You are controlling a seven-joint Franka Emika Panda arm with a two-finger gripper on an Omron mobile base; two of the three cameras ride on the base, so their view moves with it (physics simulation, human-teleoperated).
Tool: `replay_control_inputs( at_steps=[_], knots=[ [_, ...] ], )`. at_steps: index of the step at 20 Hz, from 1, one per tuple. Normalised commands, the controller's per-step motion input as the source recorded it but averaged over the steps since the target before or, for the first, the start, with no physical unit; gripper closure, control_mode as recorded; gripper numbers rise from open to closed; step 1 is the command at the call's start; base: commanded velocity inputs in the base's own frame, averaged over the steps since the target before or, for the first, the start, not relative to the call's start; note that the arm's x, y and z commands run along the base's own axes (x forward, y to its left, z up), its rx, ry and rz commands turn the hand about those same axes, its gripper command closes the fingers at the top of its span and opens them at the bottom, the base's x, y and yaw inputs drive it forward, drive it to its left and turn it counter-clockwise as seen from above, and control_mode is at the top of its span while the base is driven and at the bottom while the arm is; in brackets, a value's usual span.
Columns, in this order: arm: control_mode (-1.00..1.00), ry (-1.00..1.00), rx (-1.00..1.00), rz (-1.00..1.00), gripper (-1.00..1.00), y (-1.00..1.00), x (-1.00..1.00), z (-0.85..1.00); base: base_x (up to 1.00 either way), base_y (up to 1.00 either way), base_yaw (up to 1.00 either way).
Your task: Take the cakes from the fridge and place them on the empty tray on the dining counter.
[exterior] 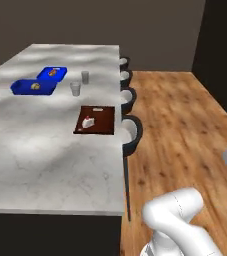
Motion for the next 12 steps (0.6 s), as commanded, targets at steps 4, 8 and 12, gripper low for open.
replay_control_inputs(
  at_steps=[4,8,12],
  knots=[
    [1.00,0.00,0.00,0.00,1.00,0.00,0.00,0.00,1.00,-0.62,0.57],
    [1.00,0.00,0.00,0.00,1.00,0.00,0.00,0.00,1.00,-0.64,0.55],
    [1.00,0.00,0.00,0.00,1.00,0.00,0.00,0.00,1.00,-0.66,0.53]
  ],
)
